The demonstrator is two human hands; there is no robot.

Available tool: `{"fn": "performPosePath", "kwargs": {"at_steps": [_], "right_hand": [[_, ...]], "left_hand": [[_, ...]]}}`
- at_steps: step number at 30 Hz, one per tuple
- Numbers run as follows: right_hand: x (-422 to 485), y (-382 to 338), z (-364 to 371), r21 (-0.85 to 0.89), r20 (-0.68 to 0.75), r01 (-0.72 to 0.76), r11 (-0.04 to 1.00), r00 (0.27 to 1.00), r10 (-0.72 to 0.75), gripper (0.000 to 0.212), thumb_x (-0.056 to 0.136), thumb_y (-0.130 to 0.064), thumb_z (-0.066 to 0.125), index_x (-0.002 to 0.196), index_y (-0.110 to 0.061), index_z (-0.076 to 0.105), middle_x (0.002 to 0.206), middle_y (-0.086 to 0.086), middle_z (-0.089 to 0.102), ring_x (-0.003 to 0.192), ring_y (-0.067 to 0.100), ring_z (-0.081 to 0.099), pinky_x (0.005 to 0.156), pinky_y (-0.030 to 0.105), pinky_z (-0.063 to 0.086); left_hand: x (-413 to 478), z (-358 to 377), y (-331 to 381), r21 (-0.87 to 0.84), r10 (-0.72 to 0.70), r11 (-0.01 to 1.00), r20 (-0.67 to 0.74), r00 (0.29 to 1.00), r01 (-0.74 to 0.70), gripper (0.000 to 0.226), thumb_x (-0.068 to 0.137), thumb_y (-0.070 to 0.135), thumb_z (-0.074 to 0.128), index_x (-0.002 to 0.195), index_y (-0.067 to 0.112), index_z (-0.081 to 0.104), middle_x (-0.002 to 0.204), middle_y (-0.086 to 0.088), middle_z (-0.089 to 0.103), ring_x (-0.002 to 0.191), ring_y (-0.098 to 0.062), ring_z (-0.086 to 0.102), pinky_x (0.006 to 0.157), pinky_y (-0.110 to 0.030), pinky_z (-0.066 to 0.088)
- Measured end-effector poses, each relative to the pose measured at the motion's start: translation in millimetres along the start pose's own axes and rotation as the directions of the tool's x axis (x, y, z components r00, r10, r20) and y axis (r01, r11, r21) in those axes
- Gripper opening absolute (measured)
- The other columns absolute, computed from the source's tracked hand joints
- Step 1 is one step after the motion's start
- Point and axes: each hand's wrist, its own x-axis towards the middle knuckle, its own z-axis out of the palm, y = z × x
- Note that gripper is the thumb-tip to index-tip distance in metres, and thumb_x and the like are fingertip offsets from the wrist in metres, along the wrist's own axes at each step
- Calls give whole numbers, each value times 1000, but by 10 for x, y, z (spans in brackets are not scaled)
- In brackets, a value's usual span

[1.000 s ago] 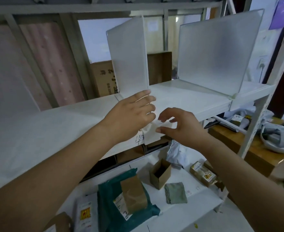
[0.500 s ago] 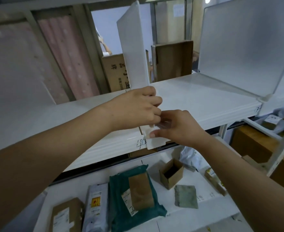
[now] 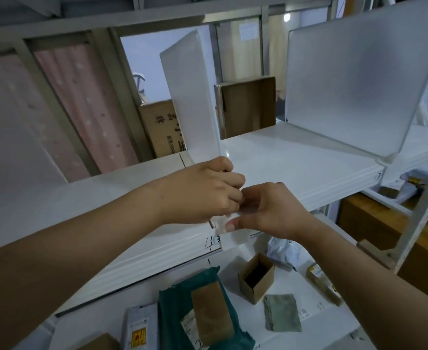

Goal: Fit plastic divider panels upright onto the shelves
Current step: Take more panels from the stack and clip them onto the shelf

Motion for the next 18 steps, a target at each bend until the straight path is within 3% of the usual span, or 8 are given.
{"fn": "performPosePath", "kwargs": {"at_steps": [4, 7, 9, 12, 15, 18], "right_hand": [[-29, 16, 17, 0, -37, 9, 1000, 999, -9, 30, 64, -66, 87, 72, -45, 68, 71, -25, 71, 63, -2, 64, 61, 12, 42], [-115, -22, 84, -53, -74, 68, 996, 995, -72, 15, 76, -51, 73, 71, -57, 59, 67, -29, 64, 59, -2, 57, 56, 9, 40], [-192, -40, 113, -65, -83, 46, 997, 995, -51, 14, 77, -45, 60, 84, -57, 59, 74, -25, 65, 69, -4, 62, 60, 9, 43], [-383, 16, 84, -56, -137, -6, 998, 991, -2, 33, 88, -37, 59, 117, -53, 57, 109, -22, 67, 99, -2, 65, 81, 15, 51], [-627, 65, -74, -159, -162, -84, 984, 985, 58, 54, 99, -48, 59, 148, -58, 39, 141, -21, 57, 126, 1, 57, 101, 21, 49], [-818, 87, -289, -290, -200, -178, 941, 972, 122, 58, 101, -59, 52, 153, -64, 27, 146, -26, 51, 126, -11, 49, 97, 12, 42]], "left_hand": [[-1, -49, 77, -21, -38, 999, 44, 998, 39, 13, 98, 26, 63, 94, 28, 75, 88, 13, 67, 96, -15, 56, 103, -38, 33], [25, -75, 222, -82, -150, 986, -57, 987, 145, 41, 110, 44, 42, 93, 27, 75, 88, 9, 71, 89, -19, 59, 101, -43, 38], [74, -42, 352, -102, -221, 972, -123, 967, 209, 43, 112, 42, 38, 100, 25, 76, 95, 5, 74, 91, -22, 62, 101, -45, 39], [126, 81, 512, -151, -295, 952, -210, 932, 268, 36, 111, 37, 43, 111, 22, 75, 106, -1, 75, 99, -25, 63, 100, -45, 42], [168, 214, 622, -187, -356, 932, -309, 882, 311, 33, 108, 34, 50, 121, 15, 74, 116, -9, 75, 108, -29, 65, 99, -48, 48], [318, 295, 731, -237, -399, 914, -376, 837, 329, 30, 104, 33, 58, 123, 15, 73, 122, -10, 74, 114, -30, 65, 99, -50, 51]]}}
